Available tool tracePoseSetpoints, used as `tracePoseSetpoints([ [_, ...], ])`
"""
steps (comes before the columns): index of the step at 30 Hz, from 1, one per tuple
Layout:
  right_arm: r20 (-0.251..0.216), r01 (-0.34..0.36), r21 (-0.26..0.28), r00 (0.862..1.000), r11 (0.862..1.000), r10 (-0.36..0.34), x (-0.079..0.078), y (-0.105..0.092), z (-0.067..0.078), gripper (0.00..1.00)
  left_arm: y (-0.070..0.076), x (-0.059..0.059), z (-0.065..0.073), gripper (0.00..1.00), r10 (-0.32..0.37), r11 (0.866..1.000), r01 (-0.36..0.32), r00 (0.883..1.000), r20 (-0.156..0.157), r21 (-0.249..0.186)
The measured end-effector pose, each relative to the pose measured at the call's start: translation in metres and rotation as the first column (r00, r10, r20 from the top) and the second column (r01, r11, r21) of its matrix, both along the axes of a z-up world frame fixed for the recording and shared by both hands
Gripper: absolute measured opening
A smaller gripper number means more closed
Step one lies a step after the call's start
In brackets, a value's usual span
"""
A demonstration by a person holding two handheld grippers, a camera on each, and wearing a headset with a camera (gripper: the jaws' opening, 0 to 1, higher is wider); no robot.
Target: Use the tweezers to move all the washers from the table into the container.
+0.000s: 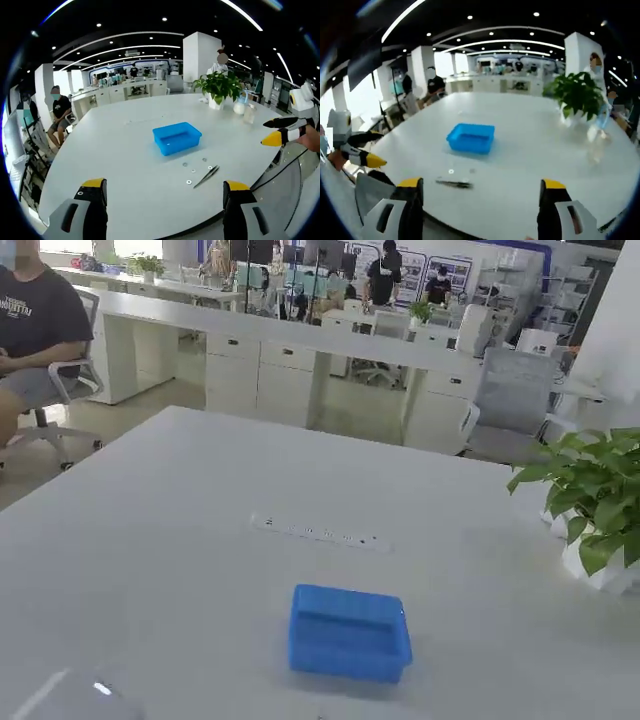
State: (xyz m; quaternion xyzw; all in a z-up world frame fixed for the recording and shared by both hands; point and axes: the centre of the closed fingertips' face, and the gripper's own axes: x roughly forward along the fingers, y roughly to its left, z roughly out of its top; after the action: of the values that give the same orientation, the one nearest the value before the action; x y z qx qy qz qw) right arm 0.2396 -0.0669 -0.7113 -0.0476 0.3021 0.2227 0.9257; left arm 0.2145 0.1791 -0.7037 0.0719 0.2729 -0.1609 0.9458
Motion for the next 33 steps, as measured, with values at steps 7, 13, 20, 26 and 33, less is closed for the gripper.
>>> tracePoseSetpoints([
  [7,0.033,-0.018,-0.021,0.999,1.000,0.019,0.036,-0.001,-0.003,0.91,0.006,0.034,0.007,0.99,0.013,0.999,-0.011,0.998,0.066,-0.033],
  [13,0.089,-0.017,-0.019,0.996,1.000,0.019,0.056,0.005,0.011,0.90,0.010,0.054,0.008,0.99,-0.010,0.999,0.006,0.997,0.075,0.042],
  [20,0.084,-0.026,-0.011,0.996,1.000,0.026,0.051,0.012,0.010,0.89,0.009,0.050,0.008,0.99,-0.020,0.999,0.018,0.997,0.068,0.038],
  [26,0.080,-0.028,-0.014,0.996,1.000,0.029,0.048,0.010,0.008,0.89,0.010,0.046,0.008,0.99,-0.015,0.999,0.013,0.998,0.066,0.031],
  [33,0.089,-0.026,0.004,0.996,1.000,0.026,0.051,0.011,0.013,0.88,0.008,0.045,0.008,0.99,-0.023,0.999,0.021,0.998,0.063,0.029],
])
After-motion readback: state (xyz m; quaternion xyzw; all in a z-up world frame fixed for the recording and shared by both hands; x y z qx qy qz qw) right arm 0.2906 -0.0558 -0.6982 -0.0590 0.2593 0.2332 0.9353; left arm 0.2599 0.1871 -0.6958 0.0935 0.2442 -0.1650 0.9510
